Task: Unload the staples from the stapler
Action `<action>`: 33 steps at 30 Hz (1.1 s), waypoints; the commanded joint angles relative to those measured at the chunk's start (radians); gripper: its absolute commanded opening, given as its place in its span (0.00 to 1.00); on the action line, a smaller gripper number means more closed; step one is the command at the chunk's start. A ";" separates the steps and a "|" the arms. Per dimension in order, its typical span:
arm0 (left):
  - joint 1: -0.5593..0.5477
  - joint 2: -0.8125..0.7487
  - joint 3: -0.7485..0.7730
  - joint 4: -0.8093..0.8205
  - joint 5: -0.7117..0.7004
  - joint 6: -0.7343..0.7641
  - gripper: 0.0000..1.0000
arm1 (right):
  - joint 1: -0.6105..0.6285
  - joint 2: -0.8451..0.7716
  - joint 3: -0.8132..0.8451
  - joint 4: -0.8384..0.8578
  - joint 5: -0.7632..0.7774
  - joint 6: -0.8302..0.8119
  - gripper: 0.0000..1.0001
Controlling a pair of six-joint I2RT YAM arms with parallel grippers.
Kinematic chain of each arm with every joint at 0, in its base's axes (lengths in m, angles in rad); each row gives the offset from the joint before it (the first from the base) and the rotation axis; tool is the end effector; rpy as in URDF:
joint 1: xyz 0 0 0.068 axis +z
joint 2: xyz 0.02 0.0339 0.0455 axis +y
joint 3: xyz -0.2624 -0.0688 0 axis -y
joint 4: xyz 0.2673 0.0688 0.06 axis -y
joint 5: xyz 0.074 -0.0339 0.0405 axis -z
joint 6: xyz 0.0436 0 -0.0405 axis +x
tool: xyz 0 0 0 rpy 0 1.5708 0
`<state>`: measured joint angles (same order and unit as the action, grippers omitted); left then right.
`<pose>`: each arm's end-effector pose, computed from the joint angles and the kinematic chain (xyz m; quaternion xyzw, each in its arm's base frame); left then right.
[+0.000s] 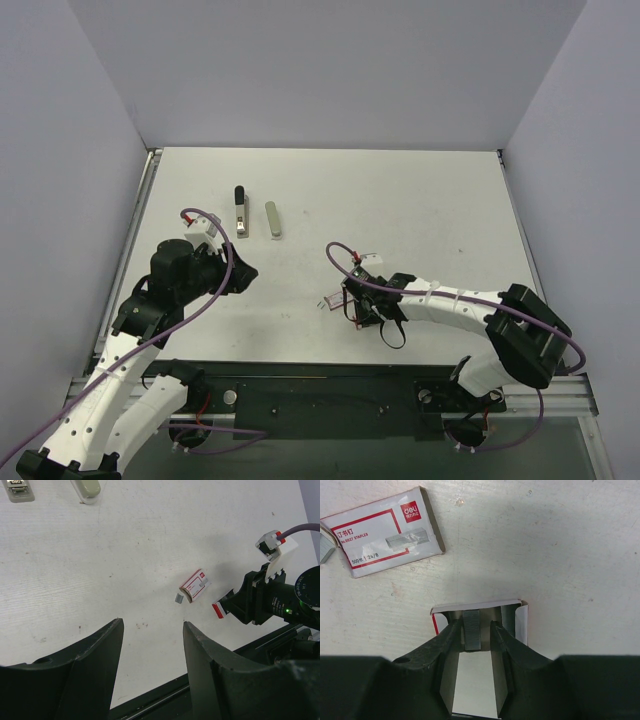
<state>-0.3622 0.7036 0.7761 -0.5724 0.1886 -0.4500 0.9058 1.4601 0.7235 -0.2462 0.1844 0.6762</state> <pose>0.1698 -0.0731 0.3065 0.0104 0.8575 -0.2751 0.4347 0.1878 0.2265 0.1419 -0.0827 0.9498 0.1432 0.2655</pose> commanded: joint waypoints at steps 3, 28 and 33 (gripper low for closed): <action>0.008 -0.001 -0.008 0.054 0.015 0.005 0.61 | 0.008 -0.041 0.034 -0.034 0.029 -0.004 0.29; 0.008 0.002 -0.008 0.055 0.017 0.005 0.61 | 0.001 -0.057 0.027 -0.061 0.084 0.011 0.00; 0.008 0.002 -0.008 0.054 0.017 0.005 0.61 | -0.002 -0.041 0.024 -0.054 0.084 0.013 0.00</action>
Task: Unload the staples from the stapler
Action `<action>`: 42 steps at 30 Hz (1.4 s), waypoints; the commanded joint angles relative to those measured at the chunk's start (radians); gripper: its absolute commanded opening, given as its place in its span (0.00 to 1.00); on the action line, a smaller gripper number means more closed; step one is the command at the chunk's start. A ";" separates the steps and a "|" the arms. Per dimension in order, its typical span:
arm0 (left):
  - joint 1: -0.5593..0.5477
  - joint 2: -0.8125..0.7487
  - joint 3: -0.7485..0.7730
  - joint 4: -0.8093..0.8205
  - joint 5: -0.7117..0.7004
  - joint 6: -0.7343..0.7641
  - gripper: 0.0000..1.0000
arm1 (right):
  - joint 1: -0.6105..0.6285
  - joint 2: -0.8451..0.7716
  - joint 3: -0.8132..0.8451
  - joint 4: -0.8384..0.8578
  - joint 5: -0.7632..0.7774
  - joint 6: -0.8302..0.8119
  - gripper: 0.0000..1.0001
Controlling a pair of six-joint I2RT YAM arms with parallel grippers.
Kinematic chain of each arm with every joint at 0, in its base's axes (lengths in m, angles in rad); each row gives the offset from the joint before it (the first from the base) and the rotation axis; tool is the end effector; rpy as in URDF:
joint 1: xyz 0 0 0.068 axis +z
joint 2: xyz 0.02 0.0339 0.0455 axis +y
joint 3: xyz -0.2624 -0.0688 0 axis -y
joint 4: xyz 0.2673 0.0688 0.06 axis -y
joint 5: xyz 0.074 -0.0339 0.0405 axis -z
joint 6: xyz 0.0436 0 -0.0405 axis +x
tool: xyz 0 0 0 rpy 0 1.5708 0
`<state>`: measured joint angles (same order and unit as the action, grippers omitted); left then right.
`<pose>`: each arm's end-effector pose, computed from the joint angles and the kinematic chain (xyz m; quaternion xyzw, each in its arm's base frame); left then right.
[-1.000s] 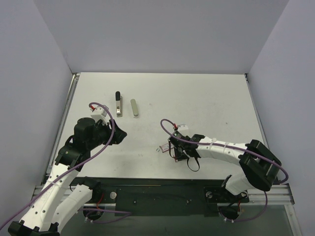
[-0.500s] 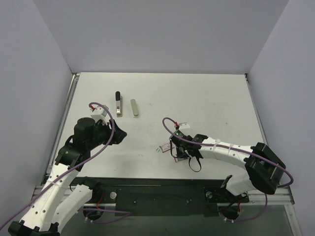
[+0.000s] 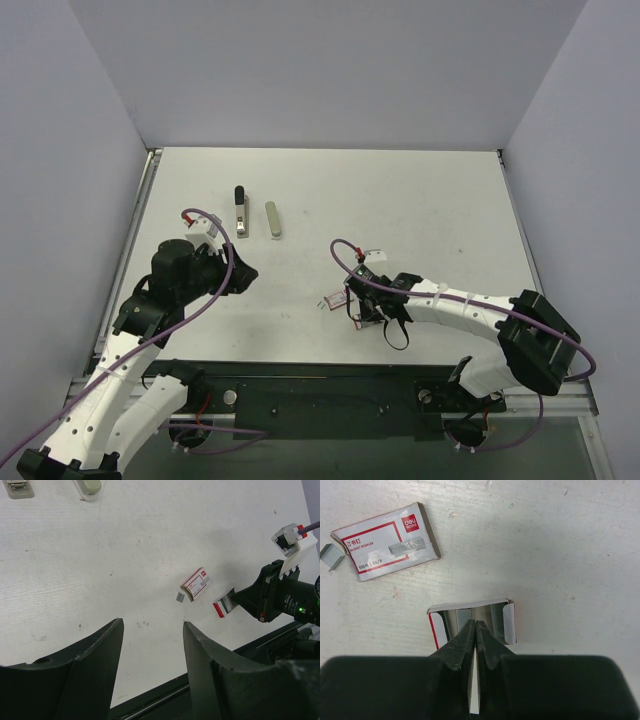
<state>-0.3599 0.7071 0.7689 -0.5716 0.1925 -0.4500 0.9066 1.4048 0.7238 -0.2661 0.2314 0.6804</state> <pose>0.1707 -0.0731 0.3034 0.0099 0.8599 -0.2746 0.4302 0.1867 0.2223 0.1561 -0.0715 0.9434 0.1402 0.2921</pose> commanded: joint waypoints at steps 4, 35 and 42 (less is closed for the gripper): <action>0.007 -0.001 0.000 0.052 0.013 0.007 0.61 | -0.002 0.023 0.020 -0.030 0.032 0.011 0.00; 0.009 -0.001 0.000 0.052 0.013 0.007 0.61 | -0.006 0.051 -0.006 -0.002 0.022 0.018 0.00; 0.009 0.000 0.001 0.053 0.012 0.007 0.61 | -0.006 0.040 -0.011 -0.002 0.023 0.019 0.00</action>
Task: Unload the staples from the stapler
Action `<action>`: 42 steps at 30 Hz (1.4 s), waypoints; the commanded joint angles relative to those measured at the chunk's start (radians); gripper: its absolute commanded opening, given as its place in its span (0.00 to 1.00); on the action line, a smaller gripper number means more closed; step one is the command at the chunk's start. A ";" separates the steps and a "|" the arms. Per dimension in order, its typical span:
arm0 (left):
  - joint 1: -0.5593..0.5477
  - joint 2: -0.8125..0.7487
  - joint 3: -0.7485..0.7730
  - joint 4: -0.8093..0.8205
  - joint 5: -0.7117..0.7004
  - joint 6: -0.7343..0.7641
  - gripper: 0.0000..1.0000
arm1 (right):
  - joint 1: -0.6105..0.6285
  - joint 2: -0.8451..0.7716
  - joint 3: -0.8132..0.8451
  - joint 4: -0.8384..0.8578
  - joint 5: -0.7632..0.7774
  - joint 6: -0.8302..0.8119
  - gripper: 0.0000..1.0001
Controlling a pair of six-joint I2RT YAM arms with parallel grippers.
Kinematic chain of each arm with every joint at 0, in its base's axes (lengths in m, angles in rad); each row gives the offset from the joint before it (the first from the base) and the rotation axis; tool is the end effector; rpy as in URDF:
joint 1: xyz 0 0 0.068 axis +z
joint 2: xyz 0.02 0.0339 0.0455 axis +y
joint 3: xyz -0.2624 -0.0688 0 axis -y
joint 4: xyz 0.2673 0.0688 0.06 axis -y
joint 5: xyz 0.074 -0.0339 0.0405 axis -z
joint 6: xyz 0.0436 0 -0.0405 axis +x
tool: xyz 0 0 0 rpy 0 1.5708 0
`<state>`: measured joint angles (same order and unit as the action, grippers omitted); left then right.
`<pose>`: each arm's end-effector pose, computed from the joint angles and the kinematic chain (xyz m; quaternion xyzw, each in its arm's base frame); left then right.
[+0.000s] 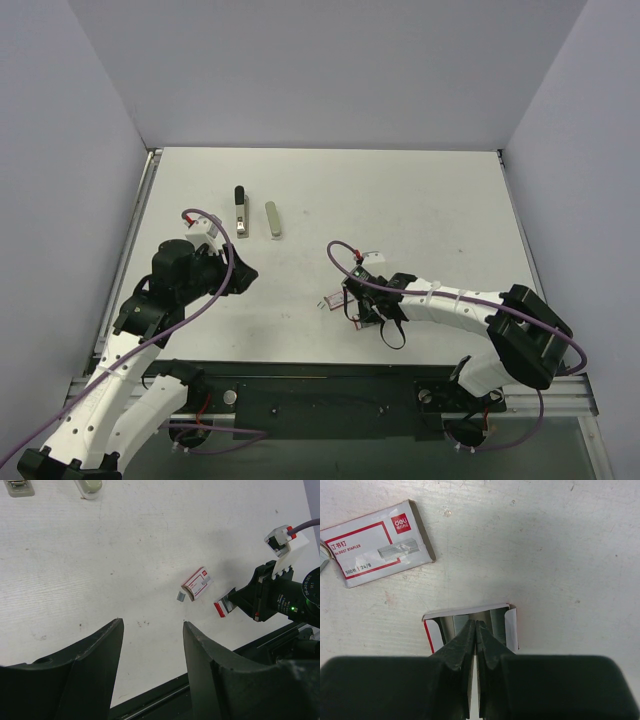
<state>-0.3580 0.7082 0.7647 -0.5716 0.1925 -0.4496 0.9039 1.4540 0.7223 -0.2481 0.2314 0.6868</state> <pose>0.1711 -0.0729 0.3016 0.0090 0.8612 -0.2733 0.4284 0.1893 0.2243 0.1435 -0.0695 0.9483 0.1293 0.2814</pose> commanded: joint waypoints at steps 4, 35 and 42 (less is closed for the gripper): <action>0.007 -0.003 0.005 0.052 0.015 0.005 0.61 | -0.003 -0.001 -0.011 -0.022 0.020 0.014 0.00; 0.013 0.001 0.002 0.055 0.018 0.005 0.61 | 0.000 -0.011 -0.021 -0.007 -0.004 0.020 0.03; 0.013 0.001 0.002 0.055 0.018 0.005 0.61 | 0.003 -0.004 -0.021 0.006 -0.017 0.019 0.10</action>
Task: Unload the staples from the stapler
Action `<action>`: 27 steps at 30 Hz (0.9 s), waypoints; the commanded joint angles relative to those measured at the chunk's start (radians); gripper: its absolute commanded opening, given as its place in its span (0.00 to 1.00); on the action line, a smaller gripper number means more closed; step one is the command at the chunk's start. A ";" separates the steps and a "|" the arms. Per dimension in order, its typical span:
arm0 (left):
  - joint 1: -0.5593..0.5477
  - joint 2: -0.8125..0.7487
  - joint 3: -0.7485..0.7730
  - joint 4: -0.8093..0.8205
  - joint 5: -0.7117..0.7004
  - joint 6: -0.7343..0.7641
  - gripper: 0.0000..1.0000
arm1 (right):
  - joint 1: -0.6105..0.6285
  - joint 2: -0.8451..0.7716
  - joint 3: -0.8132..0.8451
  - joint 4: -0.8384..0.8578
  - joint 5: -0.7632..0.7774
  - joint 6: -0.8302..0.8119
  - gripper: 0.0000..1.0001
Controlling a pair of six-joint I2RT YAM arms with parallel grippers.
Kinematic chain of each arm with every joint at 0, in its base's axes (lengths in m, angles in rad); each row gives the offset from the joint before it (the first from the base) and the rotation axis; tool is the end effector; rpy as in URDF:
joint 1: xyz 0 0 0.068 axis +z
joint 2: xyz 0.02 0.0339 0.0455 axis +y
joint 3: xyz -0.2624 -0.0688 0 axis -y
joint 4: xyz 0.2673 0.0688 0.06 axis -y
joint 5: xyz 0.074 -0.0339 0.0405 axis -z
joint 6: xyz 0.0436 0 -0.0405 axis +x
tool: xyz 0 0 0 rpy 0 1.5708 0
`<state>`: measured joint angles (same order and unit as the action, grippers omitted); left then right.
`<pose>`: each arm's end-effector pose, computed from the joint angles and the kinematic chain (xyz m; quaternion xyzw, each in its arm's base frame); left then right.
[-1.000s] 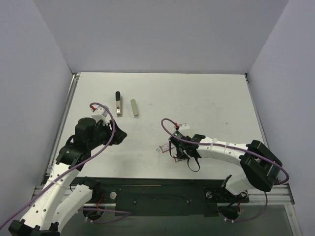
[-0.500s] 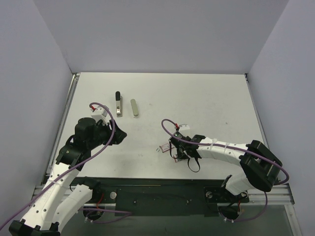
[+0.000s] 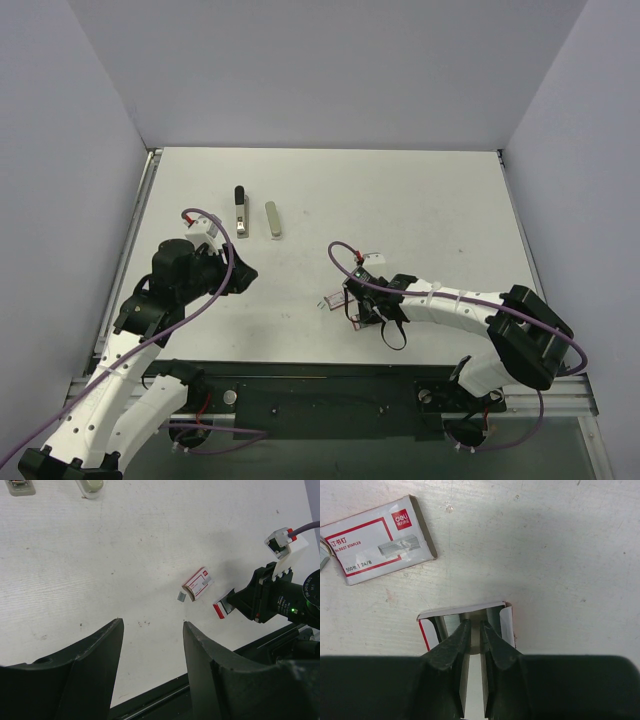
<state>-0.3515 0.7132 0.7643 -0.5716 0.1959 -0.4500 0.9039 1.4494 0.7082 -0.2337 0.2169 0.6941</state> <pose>0.1724 -0.0723 0.3007 0.0066 0.8625 -0.2726 0.4264 0.1876 0.2231 0.1413 -0.0679 0.9484 0.1370 0.2777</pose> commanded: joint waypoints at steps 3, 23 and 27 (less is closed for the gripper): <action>0.006 -0.003 0.004 0.055 0.017 0.004 0.61 | 0.004 0.008 -0.007 -0.003 -0.008 0.013 0.11; 0.008 -0.004 0.003 0.056 0.020 0.005 0.61 | 0.007 -0.004 0.008 -0.013 -0.001 0.015 0.16; 0.008 -0.004 0.003 0.056 0.020 0.004 0.61 | 0.007 -0.040 0.034 -0.052 0.015 0.005 0.17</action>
<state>-0.3511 0.7132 0.7643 -0.5713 0.1986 -0.4500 0.9051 1.4548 0.7071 -0.2211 0.2008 0.7025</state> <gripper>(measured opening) 0.609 0.162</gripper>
